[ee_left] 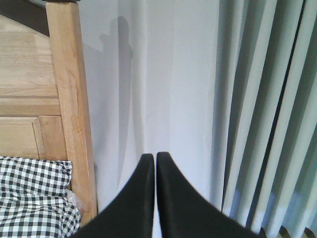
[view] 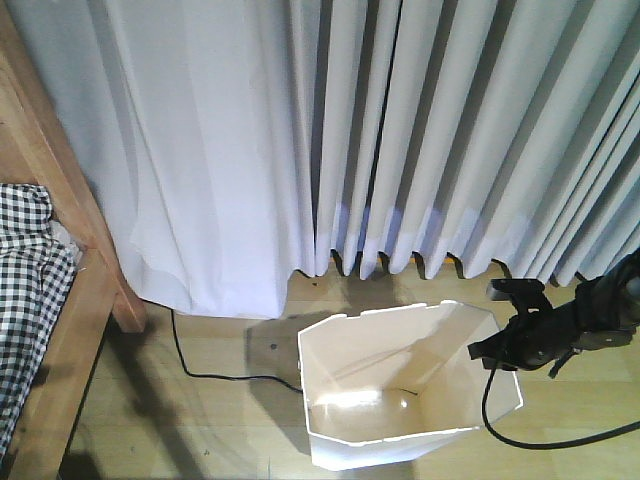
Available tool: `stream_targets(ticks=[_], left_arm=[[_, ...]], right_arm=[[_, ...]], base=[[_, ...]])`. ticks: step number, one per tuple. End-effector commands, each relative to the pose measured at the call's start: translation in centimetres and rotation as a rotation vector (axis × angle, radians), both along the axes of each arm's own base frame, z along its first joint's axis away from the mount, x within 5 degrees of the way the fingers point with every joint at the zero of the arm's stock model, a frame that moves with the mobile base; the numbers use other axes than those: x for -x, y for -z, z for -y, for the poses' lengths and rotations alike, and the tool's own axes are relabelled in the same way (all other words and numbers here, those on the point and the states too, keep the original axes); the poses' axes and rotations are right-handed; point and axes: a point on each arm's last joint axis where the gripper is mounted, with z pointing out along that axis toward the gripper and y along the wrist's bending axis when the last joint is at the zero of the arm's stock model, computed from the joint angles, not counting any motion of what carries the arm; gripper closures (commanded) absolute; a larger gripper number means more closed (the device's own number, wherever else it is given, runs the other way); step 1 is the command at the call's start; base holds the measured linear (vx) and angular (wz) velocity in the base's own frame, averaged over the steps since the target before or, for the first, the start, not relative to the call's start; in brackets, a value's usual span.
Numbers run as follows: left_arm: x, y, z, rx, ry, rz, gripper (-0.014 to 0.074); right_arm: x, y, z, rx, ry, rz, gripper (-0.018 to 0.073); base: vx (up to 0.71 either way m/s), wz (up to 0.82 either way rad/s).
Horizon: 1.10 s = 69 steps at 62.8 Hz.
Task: Move trash bin to bedside with robot
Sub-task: 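Keep holding the bin with the right gripper, driving to the bedside, then lower the bin to the floor beside the bed with the right gripper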
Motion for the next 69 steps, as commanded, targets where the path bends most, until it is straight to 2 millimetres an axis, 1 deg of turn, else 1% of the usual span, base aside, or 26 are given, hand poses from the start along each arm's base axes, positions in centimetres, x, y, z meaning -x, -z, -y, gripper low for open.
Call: stream_targets(ticks=[1,47,59,64,69], left_arm=[[-0.1,0.2,0.0,0.012,0.001,0.06,0.0602],[-0.1,0.2,0.0,0.012,0.001,0.06,0.0602],[-0.1,0.2,0.0,0.012,0.001,0.06,0.0602],[-0.1,0.2,0.0,0.012,0.001,0.06,0.0602],[-0.1,0.2,0.0,0.012,0.001,0.06,0.0602]], right_arm=[[-1.7,-3.0,-1.0,-0.159,-0.003,0.11,0.0565],[-1.7,-3.0,-1.0,-0.16,0.001,0.109,0.0565],[-1.3,-1.8,-1.0,-0.164,0.036,0.077,0.0565],[-1.8,-1.2,-1.0,-0.173,0.062,0.081,0.0563],[-2.8,-0.5,-1.0,-0.199,0.087,0.099,0.0562]], base=[[0.0,0.0],[0.0,0.0],[0.0,0.0],[0.0,-0.01],[0.0,0.0]])
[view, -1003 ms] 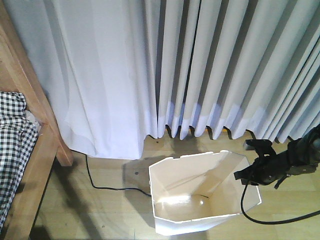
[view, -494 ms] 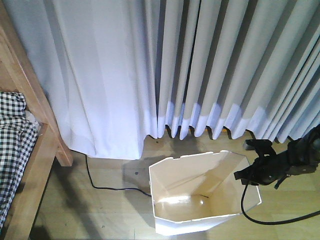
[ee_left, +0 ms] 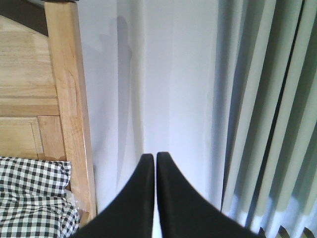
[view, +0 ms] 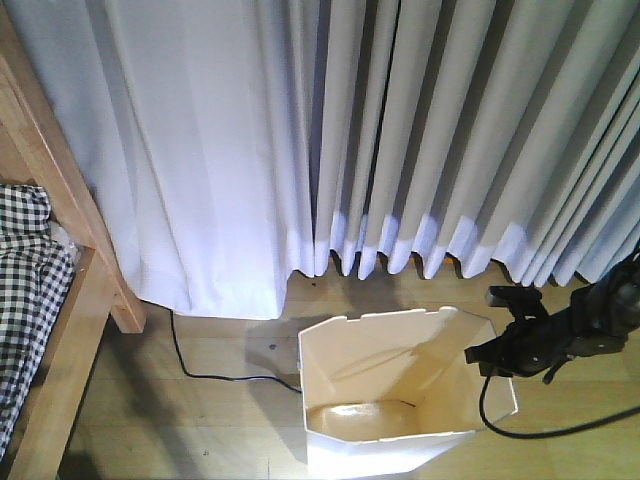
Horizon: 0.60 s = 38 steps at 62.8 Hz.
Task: Move trash bin to bedside with robot
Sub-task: 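Lower the bin to the floor beside the bed with the right gripper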
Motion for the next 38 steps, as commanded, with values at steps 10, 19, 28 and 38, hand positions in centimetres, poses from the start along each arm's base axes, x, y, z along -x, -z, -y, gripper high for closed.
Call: stream_targets(ticks=[10,19,28,38], left_arm=[[-0.1,0.2,0.0,0.012,0.001,0.06,0.0602],[-0.1,0.2,0.0,0.012,0.001,0.06,0.0602],[-0.1,0.2,0.0,0.012,0.001,0.06,0.0602],[-0.1,0.2,0.0,0.012,0.001,0.06,0.0602]], right_arm=[[-4.3,-0.5,-1.0,-0.23,0.077,0.154,0.0562],[-5.3,1.0,-1.0,-0.263,0.074,0.17,0.0562],[-5.8,2.7,-1.2,-0.301,0.075,0.171,0.0562],[-6.4,4.7,-1.5,-0.361,0.104,0.163,0.0562]], base=[[0.0,0.0],[0.0,0.0],[0.0,0.0],[0.0,0.0]])
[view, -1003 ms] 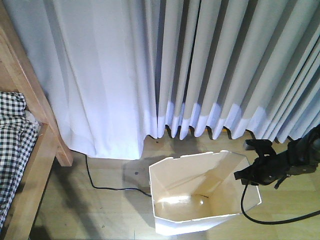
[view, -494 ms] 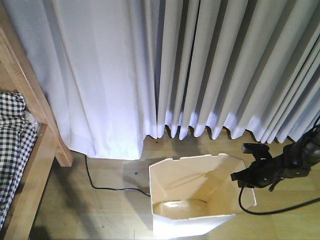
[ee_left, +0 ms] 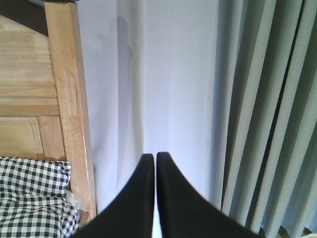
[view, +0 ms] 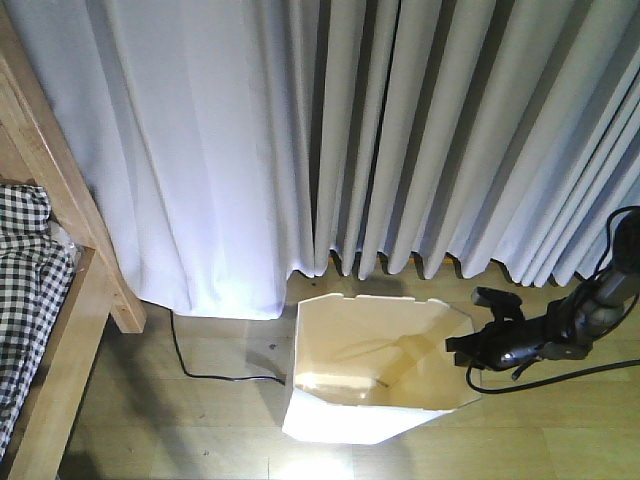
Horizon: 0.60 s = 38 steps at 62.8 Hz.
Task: Move trash bin to bedside with robot
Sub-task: 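Lower the bin to the floor beside the bed with the right gripper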
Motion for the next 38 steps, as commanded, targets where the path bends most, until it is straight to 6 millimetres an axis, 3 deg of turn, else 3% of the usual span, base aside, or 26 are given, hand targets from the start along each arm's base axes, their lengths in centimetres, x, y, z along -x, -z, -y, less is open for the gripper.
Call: stream_targets(ticks=[1,19,38], left_arm=[[-0.1,0.2,0.0,0.012,0.001,0.06,0.0602],[-0.1,0.2,0.0,0.012,0.001,0.06,0.0602],[-0.1,0.2,0.0,0.012,0.001,0.06,0.0602]], right_arm=[[-3.0,-2.8,-1.2,-0.227,0.013,0.139,0.0562],[-3.0,1.3,-1.1,-0.235,0.083,0.082,0.0562],[-2.8,2.7,-2.3,-0.079,0.049,0.031,0.0556]], base=[[0.0,0.0],[0.0,0.0],[0.0,0.0]])
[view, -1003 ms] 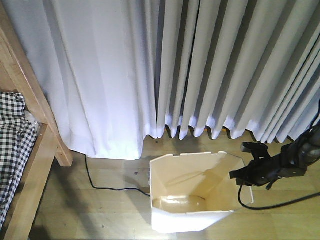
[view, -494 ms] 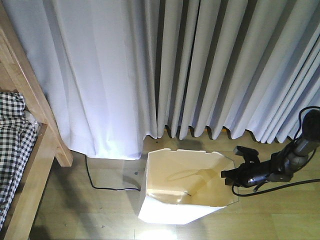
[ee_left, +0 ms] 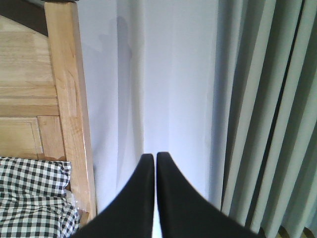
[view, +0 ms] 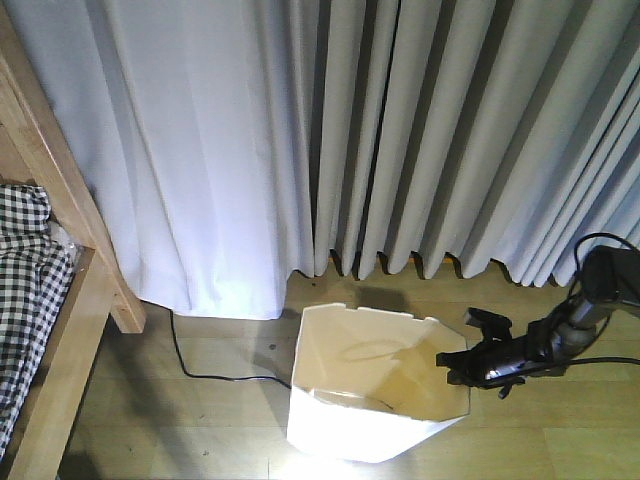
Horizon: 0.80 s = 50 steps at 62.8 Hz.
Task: Move trash bin to bedside with robot
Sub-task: 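Lower the bin to the floor beside the bed with the right gripper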
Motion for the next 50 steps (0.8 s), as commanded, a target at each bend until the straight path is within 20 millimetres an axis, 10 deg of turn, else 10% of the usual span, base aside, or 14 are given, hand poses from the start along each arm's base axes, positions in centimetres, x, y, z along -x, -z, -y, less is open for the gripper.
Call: stream_targets(ticks=[1,28,50], left_arm=[[-0.06,0.17,0.01,0.012,0.001,0.06,0.0602],[-0.06,0.17,0.01,0.012,0.001,0.06,0.0602],[-0.06,0.17,0.01,0.012,0.001,0.06,0.0602]], right_arm=[[-3.01,-3.19,-1.63,-0.102,-0.026,0.111,0.0554],[-3.63,-3.1,-1.89,-0.032,-0.074,0.118,0.049],[-3.62,-3.51,-1.66,-0.02,-0.132,0.111,0.0094]], base=[[0.0,0.0],[0.0,0.0],[0.0,0.0]])
